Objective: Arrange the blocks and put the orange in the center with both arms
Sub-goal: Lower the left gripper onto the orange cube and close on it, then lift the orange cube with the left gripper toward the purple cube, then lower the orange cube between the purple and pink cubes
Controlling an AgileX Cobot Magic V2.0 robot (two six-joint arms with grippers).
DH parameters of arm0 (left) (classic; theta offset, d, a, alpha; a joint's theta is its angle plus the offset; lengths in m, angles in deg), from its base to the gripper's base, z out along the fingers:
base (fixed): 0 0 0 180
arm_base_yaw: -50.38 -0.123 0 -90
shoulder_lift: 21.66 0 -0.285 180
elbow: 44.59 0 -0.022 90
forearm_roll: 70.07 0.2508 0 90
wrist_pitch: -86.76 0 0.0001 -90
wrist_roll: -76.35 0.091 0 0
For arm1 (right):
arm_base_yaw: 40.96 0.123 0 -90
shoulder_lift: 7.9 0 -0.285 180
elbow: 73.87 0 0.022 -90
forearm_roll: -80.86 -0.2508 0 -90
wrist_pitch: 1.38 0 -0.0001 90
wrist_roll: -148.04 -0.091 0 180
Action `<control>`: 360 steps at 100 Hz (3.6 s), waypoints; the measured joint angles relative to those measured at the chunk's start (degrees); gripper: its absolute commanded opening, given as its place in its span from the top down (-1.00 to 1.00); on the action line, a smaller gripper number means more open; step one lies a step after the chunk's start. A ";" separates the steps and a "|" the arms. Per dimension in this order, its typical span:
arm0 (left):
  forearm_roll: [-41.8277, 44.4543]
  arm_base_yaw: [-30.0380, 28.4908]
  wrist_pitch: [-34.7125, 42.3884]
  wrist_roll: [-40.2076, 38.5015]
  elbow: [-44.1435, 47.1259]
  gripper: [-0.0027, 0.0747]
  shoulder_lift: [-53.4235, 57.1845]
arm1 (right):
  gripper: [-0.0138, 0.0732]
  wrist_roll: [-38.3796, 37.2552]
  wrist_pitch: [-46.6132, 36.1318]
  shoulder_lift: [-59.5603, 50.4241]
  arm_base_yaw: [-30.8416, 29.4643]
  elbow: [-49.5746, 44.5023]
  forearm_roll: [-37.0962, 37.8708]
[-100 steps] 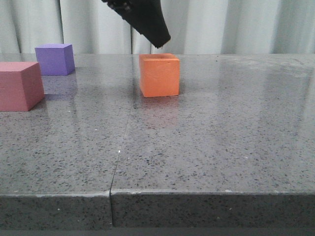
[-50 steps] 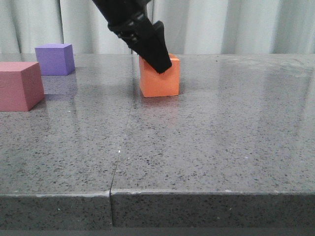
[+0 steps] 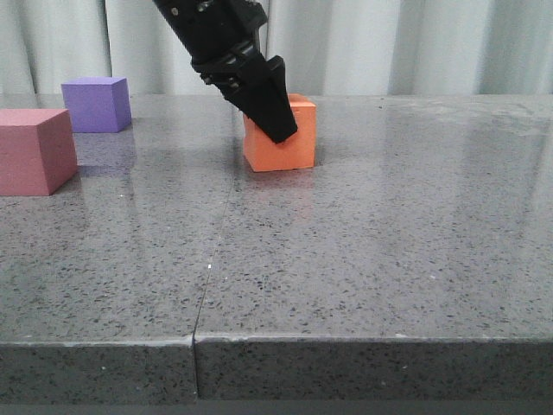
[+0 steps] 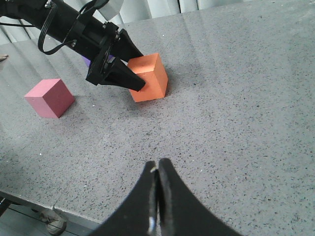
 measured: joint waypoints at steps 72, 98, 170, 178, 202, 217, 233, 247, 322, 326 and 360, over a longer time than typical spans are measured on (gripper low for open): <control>1.89 -0.12 1.01 -6.20 -4.11 0.25 2.65 | 0.82 -0.10 0.00 0.00 0.00 0.00 0.00; 6.79 -4.85 0.31 -22.46 -4.78 0.25 9.31 | 0.82 -0.10 0.00 0.00 0.00 0.00 0.00; 35.08 -10.79 -12.30 -70.47 -4.59 0.25 13.04 | 0.82 -0.10 0.00 0.00 0.00 0.00 0.09; 36.44 -10.79 -12.82 -71.68 -3.30 0.25 13.16 | 0.82 -0.10 0.00 0.00 0.00 0.00 0.09; 37.97 -10.79 -8.86 -74.58 3.69 0.25 13.16 | 0.82 -0.10 0.00 0.00 0.00 0.00 0.09; 38.33 -10.79 -5.42 -75.39 7.18 0.25 13.16 | 0.82 -0.10 0.00 0.00 0.00 0.00 0.09; 38.72 -10.79 -0.91 -76.58 10.65 0.25 13.16 | 0.82 -0.10 0.00 0.00 0.00 0.00 0.09; 39.29 -11.42 0.70 -78.23 11.86 0.25 12.78 | 0.82 -0.10 0.00 0.00 0.00 0.00 0.09; 37.64 -12.10 2.22 -79.14 11.93 -0.13 9.68 | 0.82 -0.10 0.00 0.00 0.00 0.00 0.09; 37.42 -12.10 2.22 -79.14 11.93 -0.27 9.68 | 0.82 -0.23 0.00 0.00 0.00 0.00 0.09; 37.43 -12.10 2.35 -79.14 11.93 -0.64 9.68 | 0.82 -0.23 0.00 0.00 0.00 0.00 0.09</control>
